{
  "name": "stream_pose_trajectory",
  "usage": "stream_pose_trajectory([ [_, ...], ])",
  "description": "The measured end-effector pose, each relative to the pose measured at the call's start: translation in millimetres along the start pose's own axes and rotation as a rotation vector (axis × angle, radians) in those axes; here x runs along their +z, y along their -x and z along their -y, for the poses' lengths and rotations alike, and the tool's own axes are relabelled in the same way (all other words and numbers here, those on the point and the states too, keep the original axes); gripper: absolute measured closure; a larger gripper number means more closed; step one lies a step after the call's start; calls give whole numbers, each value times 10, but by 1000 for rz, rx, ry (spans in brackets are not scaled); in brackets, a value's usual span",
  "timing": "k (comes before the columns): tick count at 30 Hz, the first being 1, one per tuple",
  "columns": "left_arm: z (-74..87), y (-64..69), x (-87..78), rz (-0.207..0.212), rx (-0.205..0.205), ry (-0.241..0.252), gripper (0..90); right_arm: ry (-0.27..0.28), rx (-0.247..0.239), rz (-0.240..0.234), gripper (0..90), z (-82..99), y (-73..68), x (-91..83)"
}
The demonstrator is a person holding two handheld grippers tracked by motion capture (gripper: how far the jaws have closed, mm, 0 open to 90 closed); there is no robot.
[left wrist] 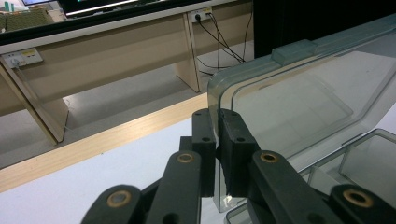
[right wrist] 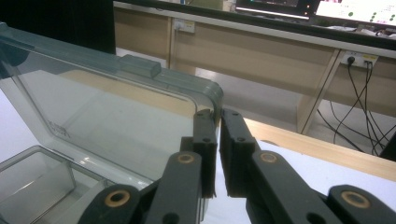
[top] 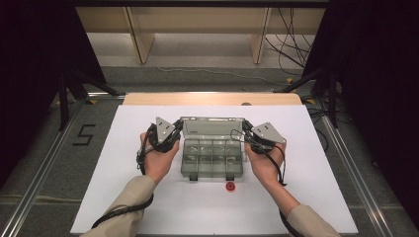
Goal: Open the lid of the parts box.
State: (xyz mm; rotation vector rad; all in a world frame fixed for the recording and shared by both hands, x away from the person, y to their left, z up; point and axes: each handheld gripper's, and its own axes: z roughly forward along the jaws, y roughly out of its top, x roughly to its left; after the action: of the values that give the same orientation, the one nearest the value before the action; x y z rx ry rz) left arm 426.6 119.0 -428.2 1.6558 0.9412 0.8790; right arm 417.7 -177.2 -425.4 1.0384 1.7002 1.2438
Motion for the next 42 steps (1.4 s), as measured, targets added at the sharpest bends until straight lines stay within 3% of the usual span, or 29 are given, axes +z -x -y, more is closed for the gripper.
stream_pose_trajectory([
  [42,-35,-47,113,-5,-16,-1,848,1,18,11,854,-29,29,99],
])
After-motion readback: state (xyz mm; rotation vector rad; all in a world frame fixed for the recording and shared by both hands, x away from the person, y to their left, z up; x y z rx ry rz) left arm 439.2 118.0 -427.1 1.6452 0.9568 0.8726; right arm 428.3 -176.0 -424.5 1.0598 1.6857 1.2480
